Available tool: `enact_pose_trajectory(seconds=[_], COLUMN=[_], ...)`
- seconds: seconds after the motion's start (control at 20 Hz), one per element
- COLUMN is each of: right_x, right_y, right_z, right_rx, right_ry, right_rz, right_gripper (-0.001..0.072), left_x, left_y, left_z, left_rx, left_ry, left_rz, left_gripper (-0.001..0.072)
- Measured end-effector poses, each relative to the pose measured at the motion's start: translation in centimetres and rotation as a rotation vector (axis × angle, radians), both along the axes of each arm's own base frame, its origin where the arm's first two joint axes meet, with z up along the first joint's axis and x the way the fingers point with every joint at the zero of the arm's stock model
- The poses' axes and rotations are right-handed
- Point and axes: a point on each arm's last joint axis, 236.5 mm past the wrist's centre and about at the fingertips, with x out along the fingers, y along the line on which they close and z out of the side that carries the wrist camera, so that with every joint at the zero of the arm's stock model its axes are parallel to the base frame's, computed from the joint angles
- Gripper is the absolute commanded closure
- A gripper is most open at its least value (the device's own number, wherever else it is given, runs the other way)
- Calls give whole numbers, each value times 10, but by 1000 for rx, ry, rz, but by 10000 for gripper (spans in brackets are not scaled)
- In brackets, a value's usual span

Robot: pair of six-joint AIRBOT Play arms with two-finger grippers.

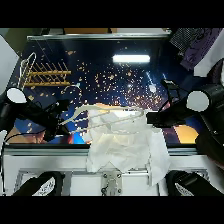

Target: Fold the clothes and pants, and hang the long-sleeved shirts on hangers.

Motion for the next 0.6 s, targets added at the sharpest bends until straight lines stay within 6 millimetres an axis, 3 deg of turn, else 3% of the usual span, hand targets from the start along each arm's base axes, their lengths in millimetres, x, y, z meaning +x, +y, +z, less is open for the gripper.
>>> enact_pose_trajectory(seconds=[0.25, 0.6], right_x=[0, 6], right_y=[0, 2], right_z=[2, 17], right_rx=[2, 19], right_ry=[-6, -49], right_rz=[2, 5], right_gripper=[697, 698], left_x=[-2, -4], left_y=[-5, -30], left_z=[-13, -31], left_rx=[-4, 8], left_ry=[33, 50], left_rz=[-8, -99], left_gripper=[692, 693])
